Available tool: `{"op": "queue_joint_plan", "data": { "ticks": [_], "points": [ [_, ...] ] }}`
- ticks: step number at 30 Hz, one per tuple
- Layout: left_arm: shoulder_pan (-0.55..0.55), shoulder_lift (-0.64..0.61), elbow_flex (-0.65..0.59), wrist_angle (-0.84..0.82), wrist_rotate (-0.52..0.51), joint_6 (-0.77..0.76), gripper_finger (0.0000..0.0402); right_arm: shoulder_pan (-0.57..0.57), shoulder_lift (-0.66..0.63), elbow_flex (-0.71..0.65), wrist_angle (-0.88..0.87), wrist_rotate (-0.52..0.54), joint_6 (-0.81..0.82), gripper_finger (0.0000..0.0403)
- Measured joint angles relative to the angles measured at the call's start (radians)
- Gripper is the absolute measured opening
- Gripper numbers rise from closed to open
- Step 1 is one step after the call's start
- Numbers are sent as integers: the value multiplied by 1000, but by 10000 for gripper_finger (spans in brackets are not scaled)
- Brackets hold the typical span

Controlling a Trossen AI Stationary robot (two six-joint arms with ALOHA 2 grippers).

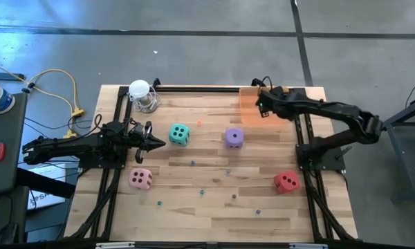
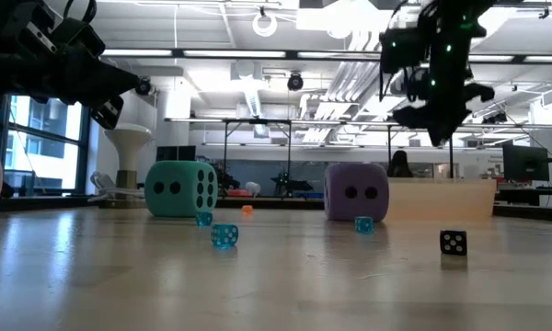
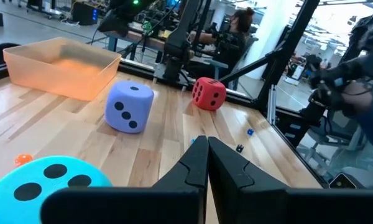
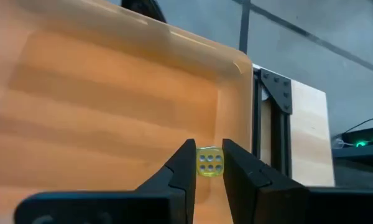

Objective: Pick & Place Dice
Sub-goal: Put the small light green die into the orange bin

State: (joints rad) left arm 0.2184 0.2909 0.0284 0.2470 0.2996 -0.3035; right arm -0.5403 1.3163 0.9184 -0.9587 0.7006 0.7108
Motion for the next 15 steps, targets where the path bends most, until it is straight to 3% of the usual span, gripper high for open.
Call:
{"op": "queue_joint_plan", "data": {
  "ticks": [8, 15],
  "points": [
    [0, 0, 0, 0, 0, 0, 2, -109, 0, -80, 195, -50, -113, 68],
    [0, 0, 0, 0, 0, 0, 2, -137, 0, -94, 202, -44, -114, 145]
  ]
}}
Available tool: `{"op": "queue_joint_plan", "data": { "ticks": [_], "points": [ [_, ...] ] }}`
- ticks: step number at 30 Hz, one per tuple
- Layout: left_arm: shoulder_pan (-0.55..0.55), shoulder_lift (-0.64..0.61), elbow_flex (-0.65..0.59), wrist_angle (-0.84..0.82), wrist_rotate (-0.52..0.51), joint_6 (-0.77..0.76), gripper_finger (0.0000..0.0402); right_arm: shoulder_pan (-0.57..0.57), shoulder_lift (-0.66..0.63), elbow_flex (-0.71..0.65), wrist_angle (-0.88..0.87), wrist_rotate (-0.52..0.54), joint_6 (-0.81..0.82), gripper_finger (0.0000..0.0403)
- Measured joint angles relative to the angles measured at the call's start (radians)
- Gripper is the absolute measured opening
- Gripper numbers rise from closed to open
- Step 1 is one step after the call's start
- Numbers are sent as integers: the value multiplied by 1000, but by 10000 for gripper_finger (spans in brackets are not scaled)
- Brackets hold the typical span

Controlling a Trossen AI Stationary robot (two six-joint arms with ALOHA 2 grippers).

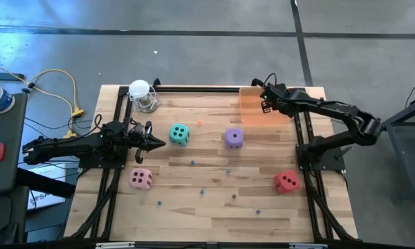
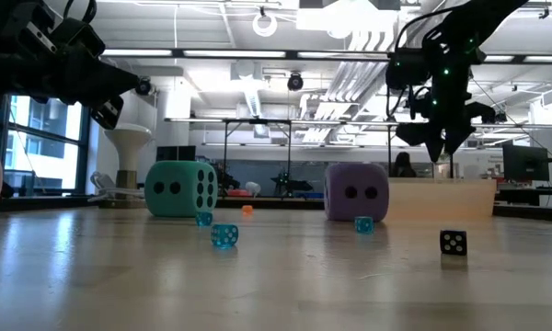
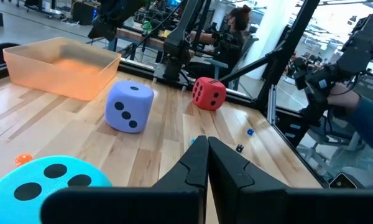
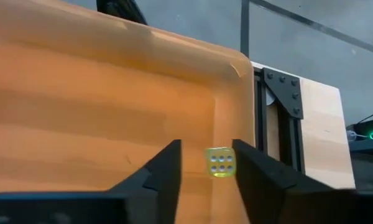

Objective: Pick & Place Dice
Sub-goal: Put the small light green die into the orange bin

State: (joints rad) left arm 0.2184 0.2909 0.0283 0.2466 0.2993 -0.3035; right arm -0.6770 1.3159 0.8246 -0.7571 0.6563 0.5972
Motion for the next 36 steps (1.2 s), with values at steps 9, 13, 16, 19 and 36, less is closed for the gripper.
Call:
{"op": "queue_joint_plan", "data": {
  "ticks": [9, 13, 16, 19, 36],
  "points": [
    [0, 0, 0, 0, 0, 0, 2, 1, 0, -2, 6, -4, 0, 231],
    [0, 0, 0, 0, 0, 0, 2, 1, 0, -2, 8, -57, -26, 238],
    [0, 0, 0, -1, 0, 0, 2, 1, 0, -2, 13, -62, -48, 239],
    [0, 0, 0, -1, 0, 0, 2, 1, 0, -2, 14, -59, -49, 238],
    [0, 0, 0, -8, 0, 0, 2, 1, 0, -2, 13, -132, -50, 34]
  ]
}}
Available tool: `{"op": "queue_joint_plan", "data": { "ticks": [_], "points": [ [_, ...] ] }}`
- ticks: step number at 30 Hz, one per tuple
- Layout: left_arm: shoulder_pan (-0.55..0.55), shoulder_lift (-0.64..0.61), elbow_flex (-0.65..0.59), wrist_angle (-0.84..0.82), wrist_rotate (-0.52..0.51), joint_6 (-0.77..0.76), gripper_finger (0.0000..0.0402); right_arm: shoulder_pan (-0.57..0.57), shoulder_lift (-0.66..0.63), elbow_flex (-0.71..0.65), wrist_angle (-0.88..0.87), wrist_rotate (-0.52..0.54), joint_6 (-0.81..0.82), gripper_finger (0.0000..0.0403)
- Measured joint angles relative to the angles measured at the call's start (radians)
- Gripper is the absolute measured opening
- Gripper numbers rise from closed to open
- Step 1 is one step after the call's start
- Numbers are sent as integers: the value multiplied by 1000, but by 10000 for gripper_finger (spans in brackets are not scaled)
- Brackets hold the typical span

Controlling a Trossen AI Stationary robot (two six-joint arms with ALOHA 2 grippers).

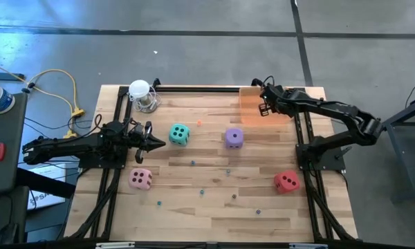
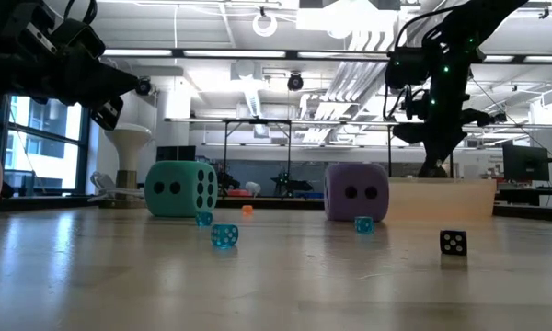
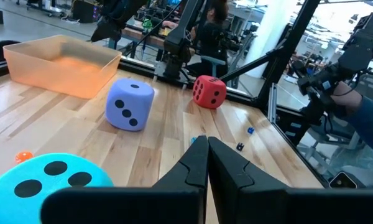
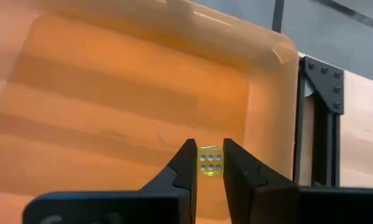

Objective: Pick & Place Dice
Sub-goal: Put the small light green die into the orange bin

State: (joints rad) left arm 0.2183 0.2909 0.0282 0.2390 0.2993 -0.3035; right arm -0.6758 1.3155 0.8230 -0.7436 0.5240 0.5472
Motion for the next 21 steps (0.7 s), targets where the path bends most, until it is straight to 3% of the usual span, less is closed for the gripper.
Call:
{"op": "queue_joint_plan", "data": {
  "ticks": [3, 9, 13, 21],
  "points": [
    [0, 0, 0, 0, 0, 0, 2, 0, 0, 0, 1, 36, 0, 44],
    [0, 0, 0, 0, 0, 0, 2, 6, 0, 0, 2, 77, 9, 170],
    [0, 0, 0, 0, 0, 0, 2, 10, 0, 0, 3, 75, 9, 233],
    [0, 0, 0, 0, 0, 0, 2, 10, 0, 0, 5, 70, 9, 279]
  ]
}}
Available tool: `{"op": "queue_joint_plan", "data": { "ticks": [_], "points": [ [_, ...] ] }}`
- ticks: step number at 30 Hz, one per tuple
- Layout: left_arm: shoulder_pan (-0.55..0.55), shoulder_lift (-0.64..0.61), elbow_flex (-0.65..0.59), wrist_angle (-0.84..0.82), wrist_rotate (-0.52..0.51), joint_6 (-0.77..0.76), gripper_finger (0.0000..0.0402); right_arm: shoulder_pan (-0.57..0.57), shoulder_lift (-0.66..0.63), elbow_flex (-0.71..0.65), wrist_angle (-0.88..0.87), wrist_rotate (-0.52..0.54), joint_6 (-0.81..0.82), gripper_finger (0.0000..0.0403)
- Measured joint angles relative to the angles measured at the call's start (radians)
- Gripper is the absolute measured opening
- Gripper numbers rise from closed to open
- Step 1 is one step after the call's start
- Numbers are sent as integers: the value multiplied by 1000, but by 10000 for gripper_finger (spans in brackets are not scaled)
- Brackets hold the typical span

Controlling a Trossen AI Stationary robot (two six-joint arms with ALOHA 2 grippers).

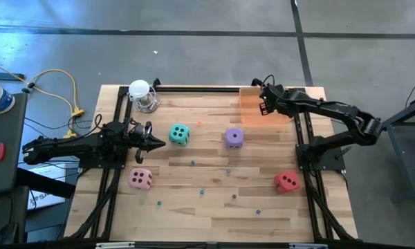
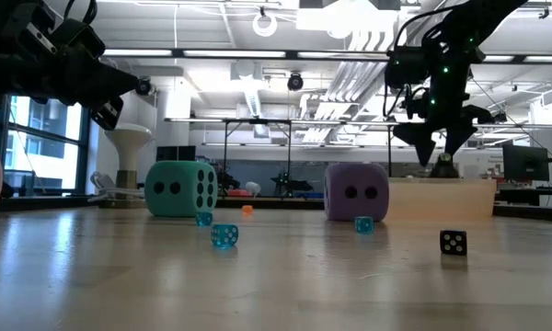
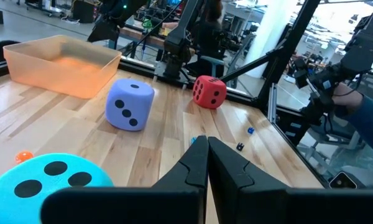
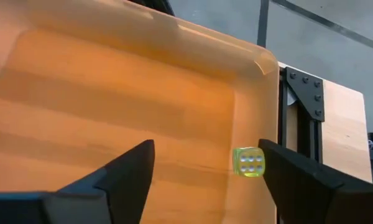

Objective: Pick & Place Dice
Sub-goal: Put the small light green die into the orange bin

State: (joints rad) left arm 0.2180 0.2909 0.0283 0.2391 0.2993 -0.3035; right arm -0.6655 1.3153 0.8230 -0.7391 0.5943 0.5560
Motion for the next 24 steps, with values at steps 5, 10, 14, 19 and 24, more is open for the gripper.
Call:
{"op": "queue_joint_plan", "data": {
  "ticks": [5, 10, 14, 19, 24],
  "points": [
    [0, 0, 0, 0, 0, 0, 2, 0, 0, 0, -4, -86, 10, 255],
    [0, 0, 0, 0, 0, 0, 2, 0, 0, 0, -20, -103, 13, 93],
    [0, 0, 0, 0, 0, 0, 2, 0, 0, 0, 7, -66, -25, 36],
    [0, 0, 0, 0, 0, 0, 2, 26, 0, 0, 33, -69, -19, 135],
    [0, 0, 0, -2, 0, 0, 2, 31, 0, 0, 40, -70, -20, 242]
  ]
}}
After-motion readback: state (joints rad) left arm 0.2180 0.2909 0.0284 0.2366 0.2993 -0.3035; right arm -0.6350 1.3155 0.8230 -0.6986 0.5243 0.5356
